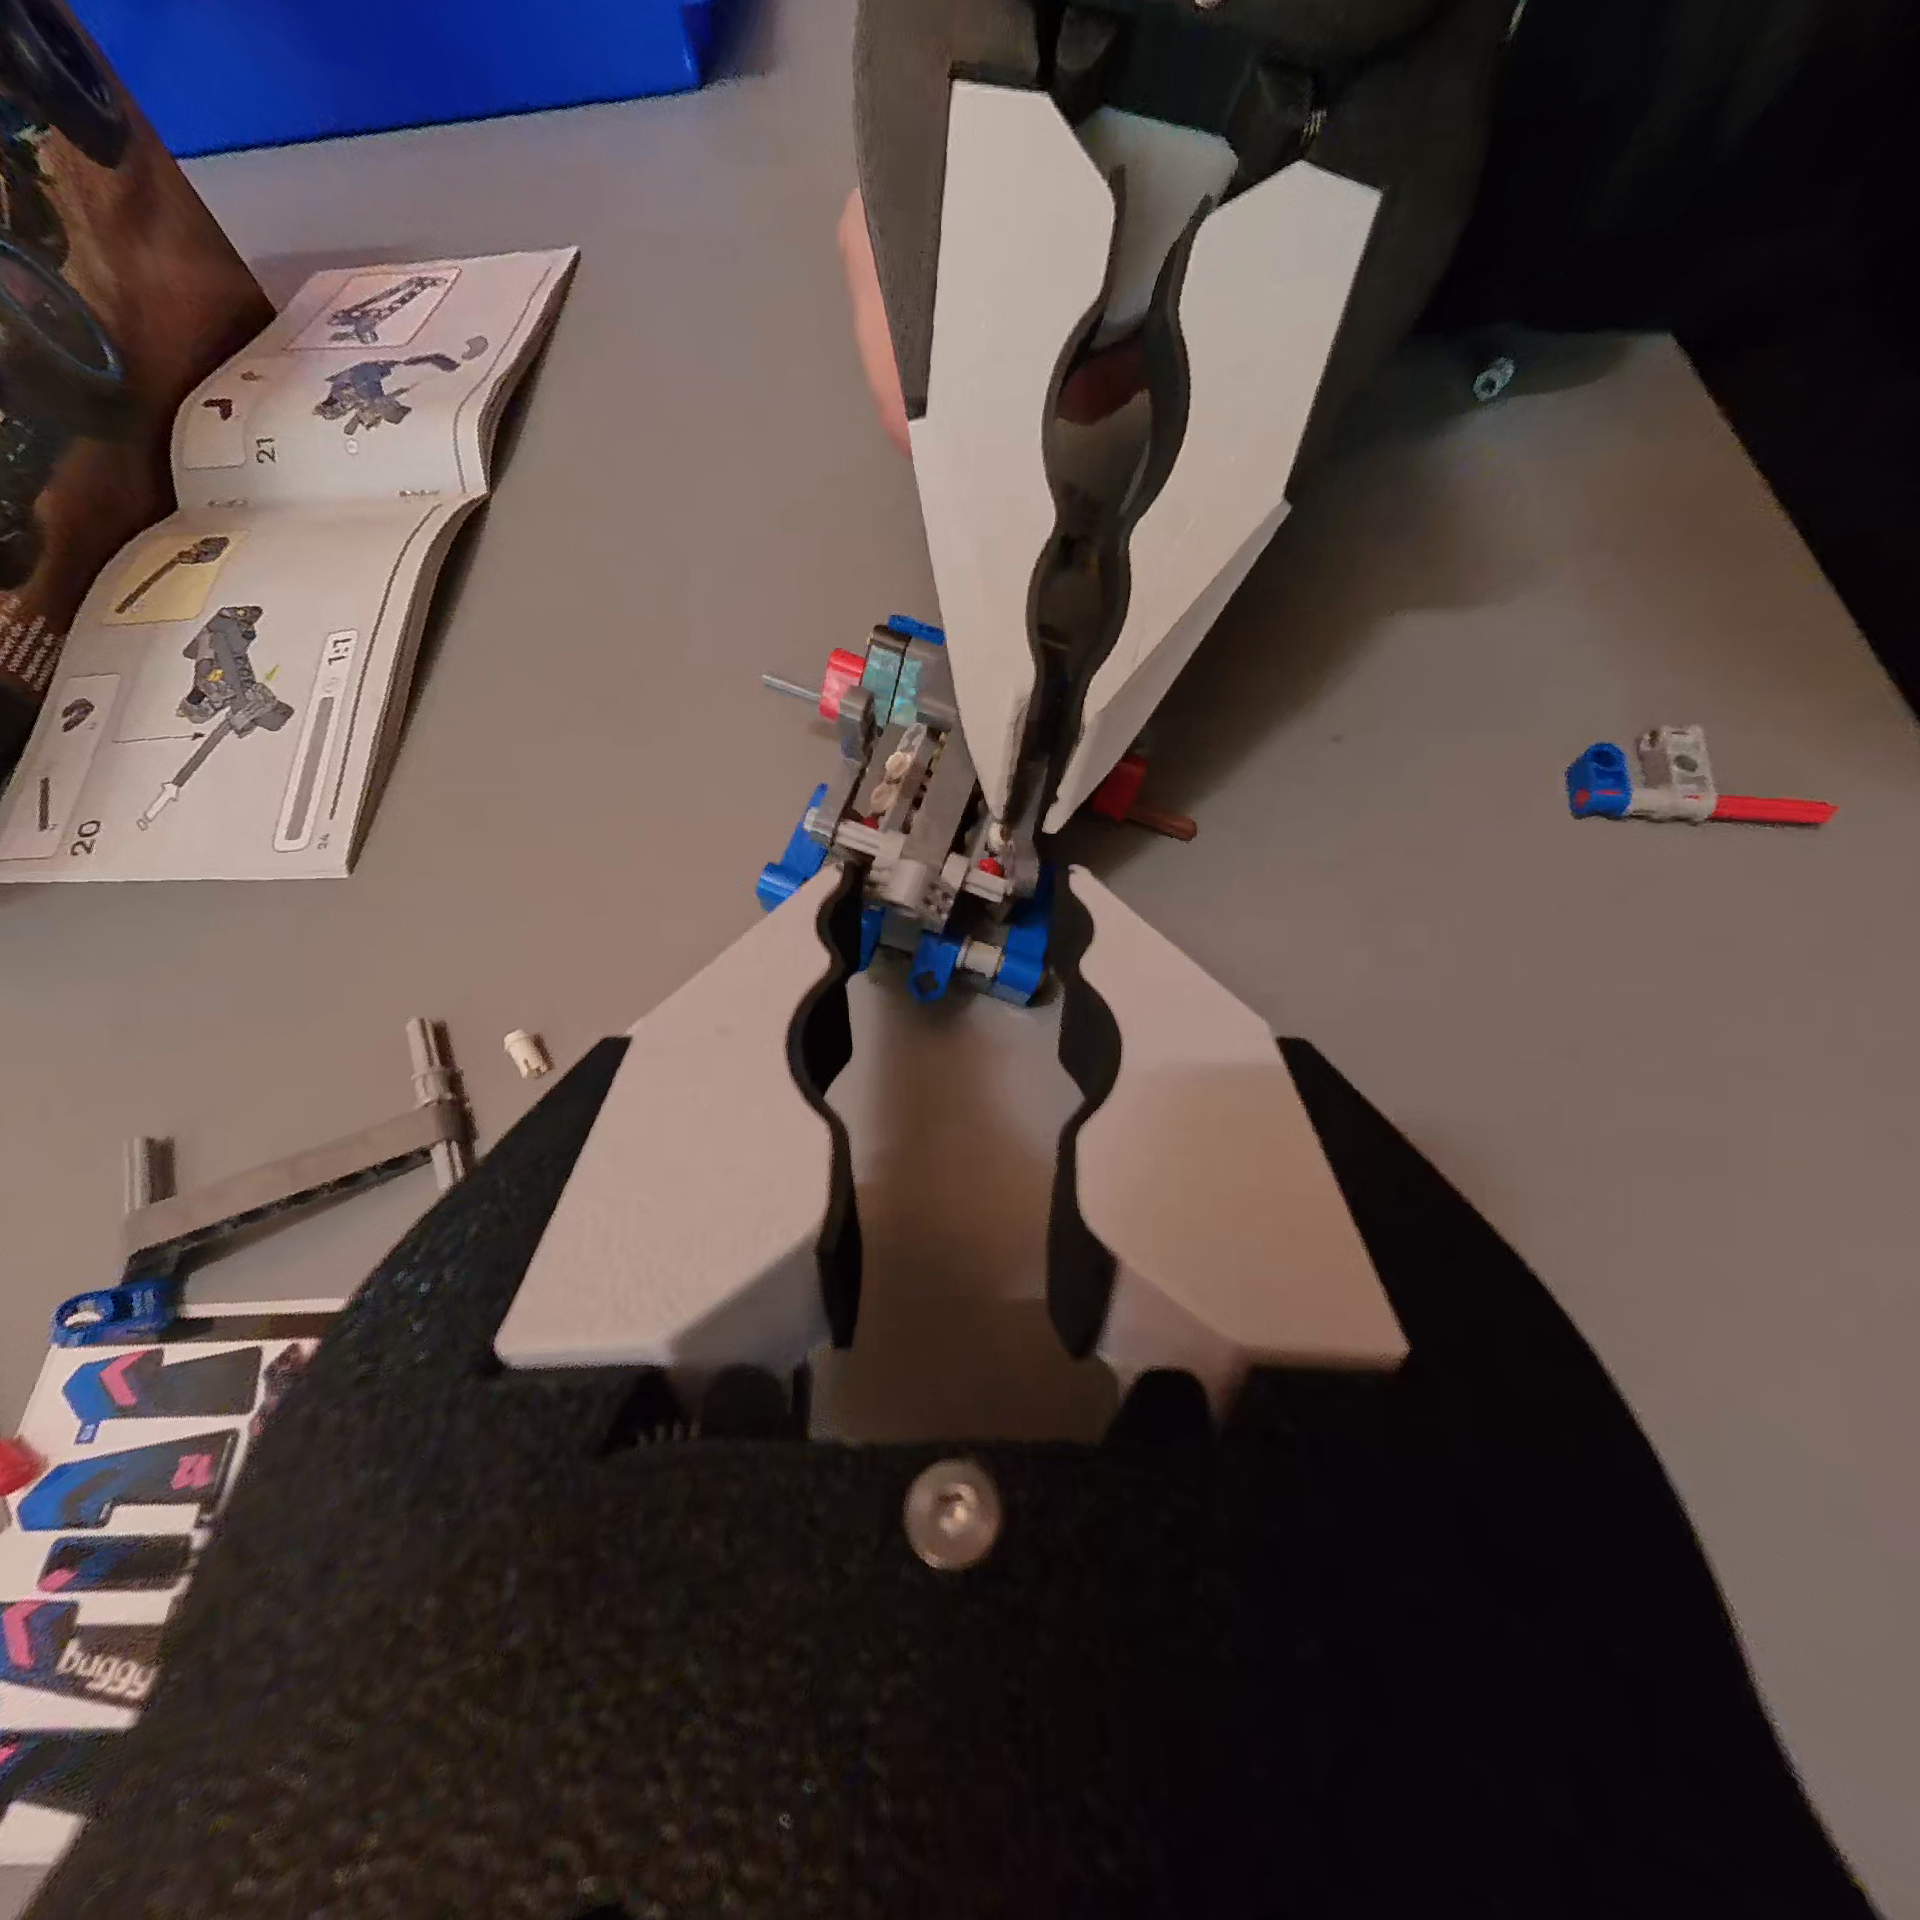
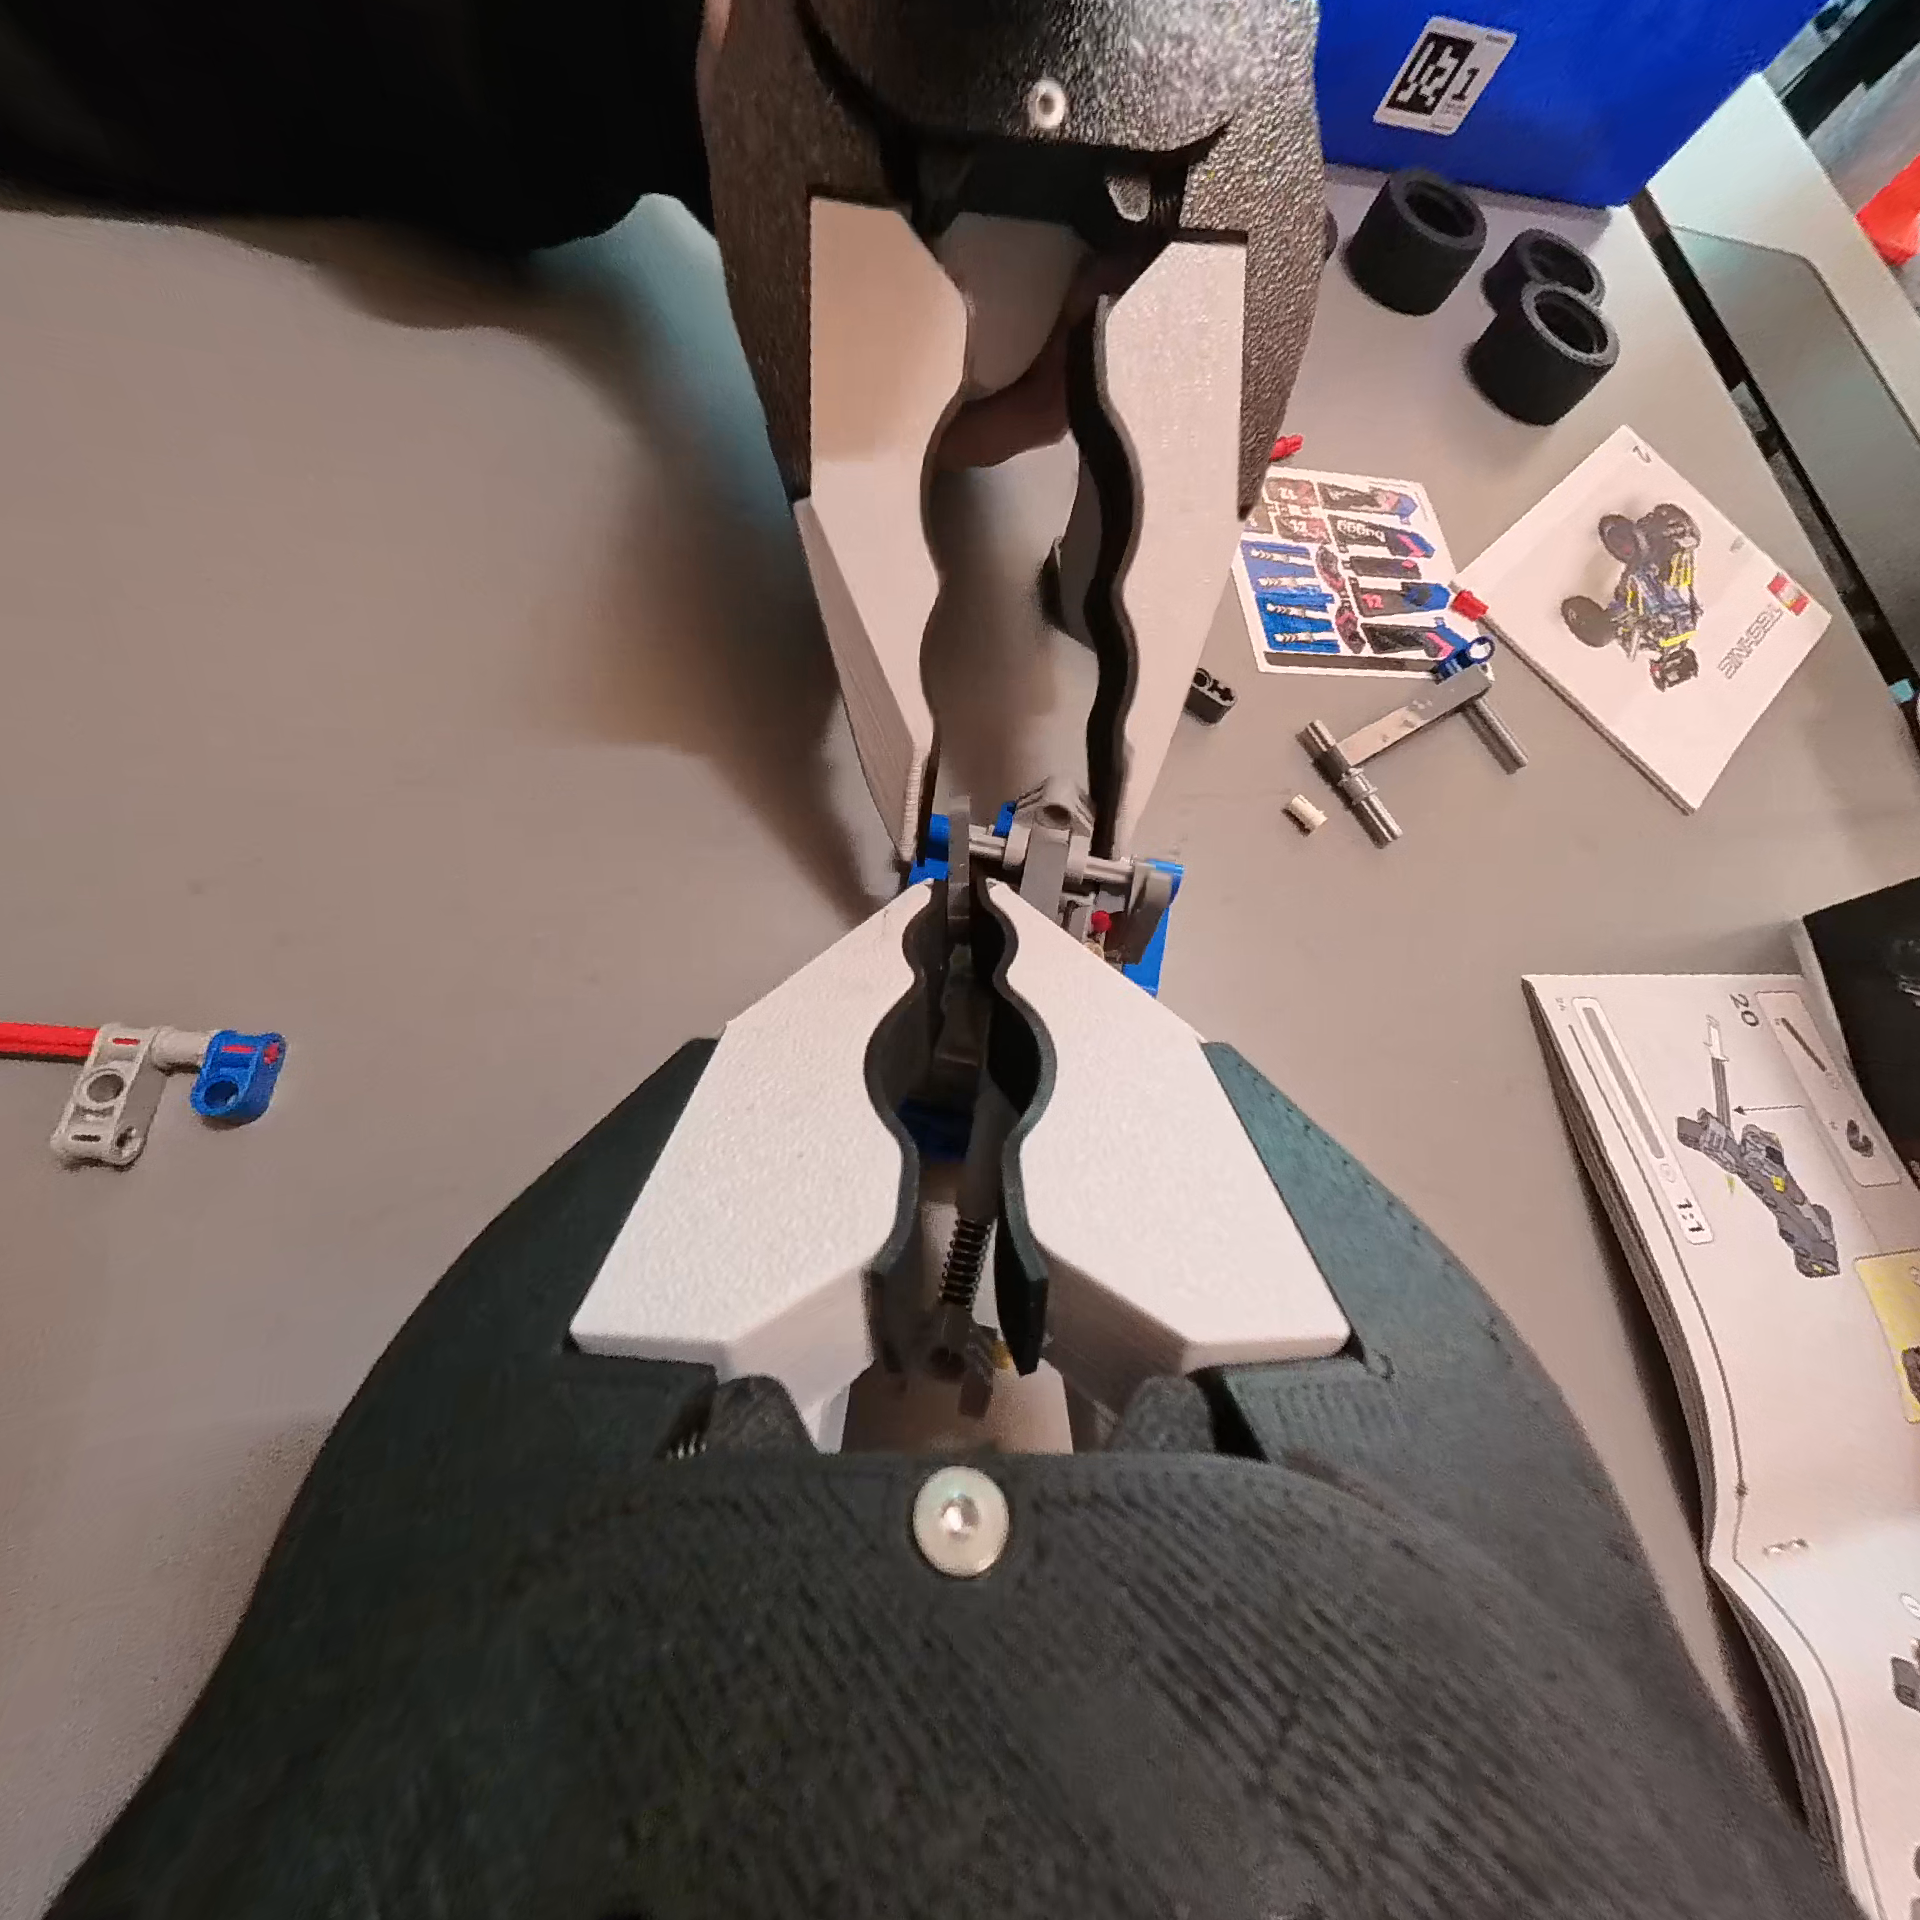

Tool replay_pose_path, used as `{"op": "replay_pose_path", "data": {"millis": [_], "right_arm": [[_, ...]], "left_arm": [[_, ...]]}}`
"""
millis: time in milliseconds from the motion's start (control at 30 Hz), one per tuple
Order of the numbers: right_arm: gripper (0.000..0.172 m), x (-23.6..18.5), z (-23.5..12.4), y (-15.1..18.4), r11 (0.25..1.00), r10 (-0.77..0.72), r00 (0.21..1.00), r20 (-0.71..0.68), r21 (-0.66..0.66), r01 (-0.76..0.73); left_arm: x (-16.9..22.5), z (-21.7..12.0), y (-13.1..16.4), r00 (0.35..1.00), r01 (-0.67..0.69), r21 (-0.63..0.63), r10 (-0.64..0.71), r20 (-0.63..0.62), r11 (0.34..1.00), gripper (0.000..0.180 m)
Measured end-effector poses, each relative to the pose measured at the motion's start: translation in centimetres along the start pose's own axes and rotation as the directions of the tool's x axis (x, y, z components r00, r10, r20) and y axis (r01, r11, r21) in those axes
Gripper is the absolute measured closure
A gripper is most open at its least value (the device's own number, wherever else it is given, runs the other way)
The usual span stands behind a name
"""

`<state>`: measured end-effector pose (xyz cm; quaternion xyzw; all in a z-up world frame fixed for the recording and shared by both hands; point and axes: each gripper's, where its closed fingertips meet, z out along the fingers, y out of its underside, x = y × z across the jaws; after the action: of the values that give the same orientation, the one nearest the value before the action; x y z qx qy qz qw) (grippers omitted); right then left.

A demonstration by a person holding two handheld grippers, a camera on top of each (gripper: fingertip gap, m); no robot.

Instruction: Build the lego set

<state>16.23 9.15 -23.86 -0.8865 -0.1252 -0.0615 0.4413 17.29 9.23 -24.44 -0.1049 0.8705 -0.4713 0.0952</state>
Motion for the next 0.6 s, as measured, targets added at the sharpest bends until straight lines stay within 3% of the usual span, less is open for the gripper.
{"op": "replay_pose_path", "data": {"millis": [133,600], "right_arm": [[0.171,-0.21,-0.11,0.04,1.000,0.011,1.000,0.019,-0.006,-0.011],[0.171,-0.22,-0.26,0.34,0.988,0.139,0.990,0.015,-0.070,-0.138]], "left_arm": [[0.37,-0.19,-0.55,0.999,0.024,0.038,-0.023,-0.036,0.999,0.147],[-0.05,0.29,0.01,1.000,0.021,-0.008,-0.021,-0.003,1.000,0.153]]}}
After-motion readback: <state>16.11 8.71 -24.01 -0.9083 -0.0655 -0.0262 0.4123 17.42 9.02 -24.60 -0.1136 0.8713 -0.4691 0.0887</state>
